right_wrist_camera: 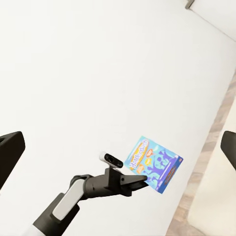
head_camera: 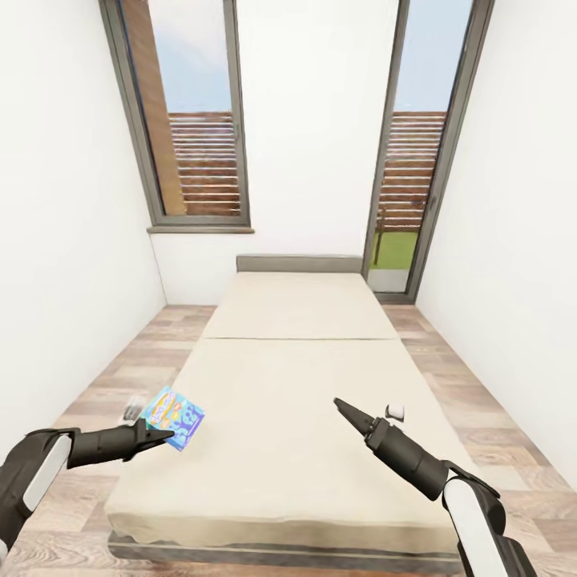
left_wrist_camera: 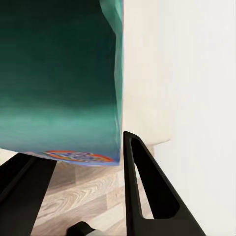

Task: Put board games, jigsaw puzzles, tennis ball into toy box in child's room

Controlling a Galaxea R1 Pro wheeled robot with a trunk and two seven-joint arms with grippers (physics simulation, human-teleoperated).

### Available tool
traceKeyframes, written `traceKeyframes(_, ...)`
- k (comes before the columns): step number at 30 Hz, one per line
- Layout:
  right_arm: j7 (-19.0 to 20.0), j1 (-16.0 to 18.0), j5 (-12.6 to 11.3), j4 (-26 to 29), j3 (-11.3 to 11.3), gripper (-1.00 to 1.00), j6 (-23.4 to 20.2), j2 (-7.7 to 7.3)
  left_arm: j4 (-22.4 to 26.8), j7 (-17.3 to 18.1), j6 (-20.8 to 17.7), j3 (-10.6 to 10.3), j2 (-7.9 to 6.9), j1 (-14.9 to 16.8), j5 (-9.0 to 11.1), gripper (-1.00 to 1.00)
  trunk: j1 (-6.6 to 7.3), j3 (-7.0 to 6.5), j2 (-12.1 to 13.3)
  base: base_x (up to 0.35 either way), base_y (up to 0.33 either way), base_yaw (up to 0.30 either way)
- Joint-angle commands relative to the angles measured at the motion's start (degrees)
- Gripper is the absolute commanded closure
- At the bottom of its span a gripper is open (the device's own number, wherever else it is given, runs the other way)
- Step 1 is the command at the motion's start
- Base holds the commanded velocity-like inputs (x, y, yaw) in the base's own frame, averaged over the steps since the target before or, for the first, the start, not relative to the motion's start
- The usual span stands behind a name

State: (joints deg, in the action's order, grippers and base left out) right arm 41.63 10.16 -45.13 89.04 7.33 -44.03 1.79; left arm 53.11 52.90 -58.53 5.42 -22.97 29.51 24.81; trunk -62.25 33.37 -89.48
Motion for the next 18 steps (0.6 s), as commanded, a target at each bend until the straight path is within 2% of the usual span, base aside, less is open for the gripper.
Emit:
traceKeyframes(1, 0.12, 0.03, -0.06, 0.01, 0.13, -1.00, -0.34, 0.03, -0.03, 0.27, -0.06, 0.05, 0.16, 0.08, -0.41, 1.00, 0.23, -0.13, 0.39, 0.000, 0.000, 0.159)
traceKeyframes(18, 0.17, 0.03, 0.15, 0.00, 0.12, -1.00, -0.09, 0.07, -0.03, 0.26, 0.53, 0.03, 0.80, 0.20, -0.74, 1.00, 3.96, -3.53, 7.20, 0.000, 0.000, 0.227)
